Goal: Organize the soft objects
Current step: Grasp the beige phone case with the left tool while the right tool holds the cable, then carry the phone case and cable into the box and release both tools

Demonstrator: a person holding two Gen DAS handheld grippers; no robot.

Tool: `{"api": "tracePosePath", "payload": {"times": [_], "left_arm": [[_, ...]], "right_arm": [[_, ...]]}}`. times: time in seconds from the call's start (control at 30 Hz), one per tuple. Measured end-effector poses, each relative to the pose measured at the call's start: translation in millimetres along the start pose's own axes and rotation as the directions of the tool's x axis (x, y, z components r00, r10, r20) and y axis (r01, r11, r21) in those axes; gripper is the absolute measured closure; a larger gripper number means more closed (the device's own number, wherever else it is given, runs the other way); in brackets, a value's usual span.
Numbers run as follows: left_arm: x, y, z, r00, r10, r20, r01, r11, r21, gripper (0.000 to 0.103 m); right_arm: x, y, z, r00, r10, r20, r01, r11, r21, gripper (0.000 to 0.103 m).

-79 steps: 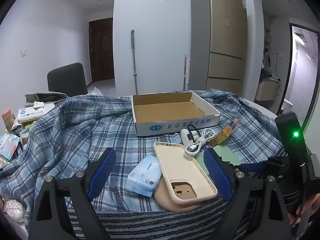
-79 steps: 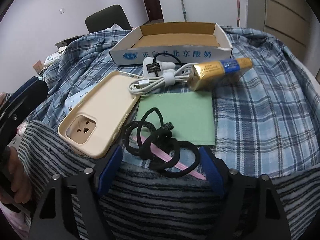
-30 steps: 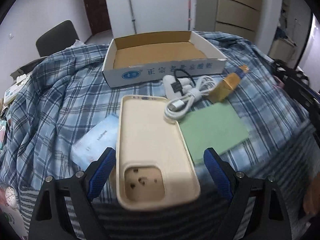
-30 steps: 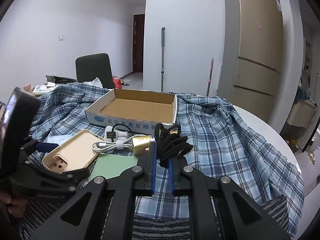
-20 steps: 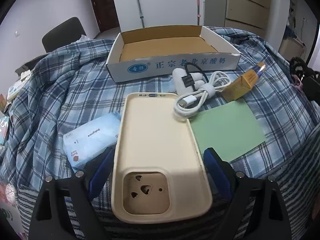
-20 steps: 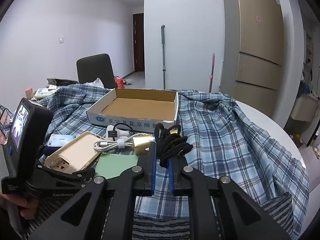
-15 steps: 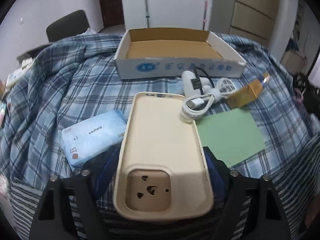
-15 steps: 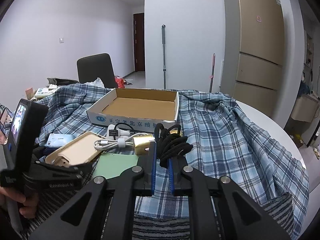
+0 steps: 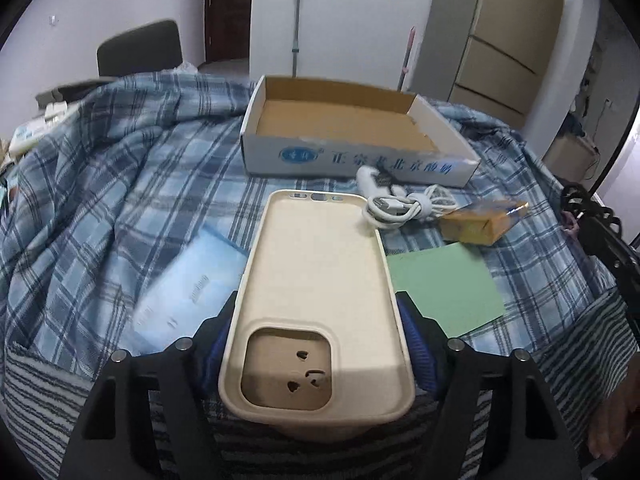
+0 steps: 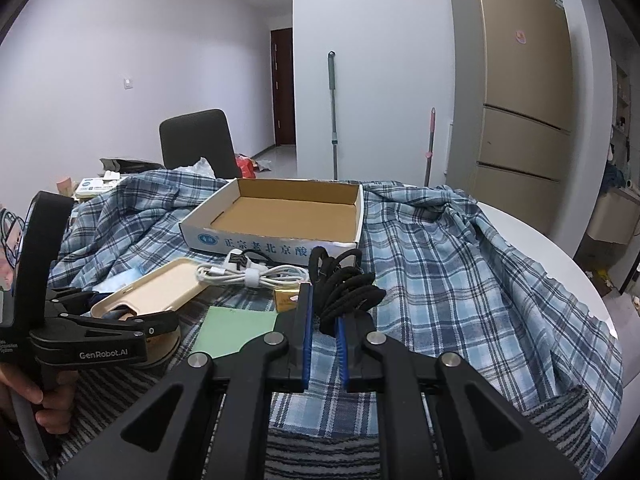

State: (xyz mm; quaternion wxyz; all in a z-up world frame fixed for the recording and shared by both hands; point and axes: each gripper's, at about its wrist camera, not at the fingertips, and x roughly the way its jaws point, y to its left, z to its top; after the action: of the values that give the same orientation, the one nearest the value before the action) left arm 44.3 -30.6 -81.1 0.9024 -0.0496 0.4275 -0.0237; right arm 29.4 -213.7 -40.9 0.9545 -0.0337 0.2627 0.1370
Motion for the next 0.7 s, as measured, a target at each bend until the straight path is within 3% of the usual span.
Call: {"api": "tracePosePath", "payload": {"times": [0.27,0.5,0.7], "left_arm": [[-41,-10,-2,0.983,-0.008,0.183,0.000,0.999,0.044,0.028],[-98,-19,-3,0.919,-0.015,0.394,-0.017,0.997,0.078,0.028],[-126,-19,12,0.889,-0.012,0.458,-0.036,0.995,0.096,0.028]], "right_arm": [[-3,1,0,1.000,0.006,0.017,-0.006,1.000,-0.006,0.094],[-14,6,5,0.998,-0.020,0.055,0.022,0.999,-0.034,0.093],[-29,18,25,0.996,-0.019,0.093,0.028,0.995,-0.092,0.093]]}}
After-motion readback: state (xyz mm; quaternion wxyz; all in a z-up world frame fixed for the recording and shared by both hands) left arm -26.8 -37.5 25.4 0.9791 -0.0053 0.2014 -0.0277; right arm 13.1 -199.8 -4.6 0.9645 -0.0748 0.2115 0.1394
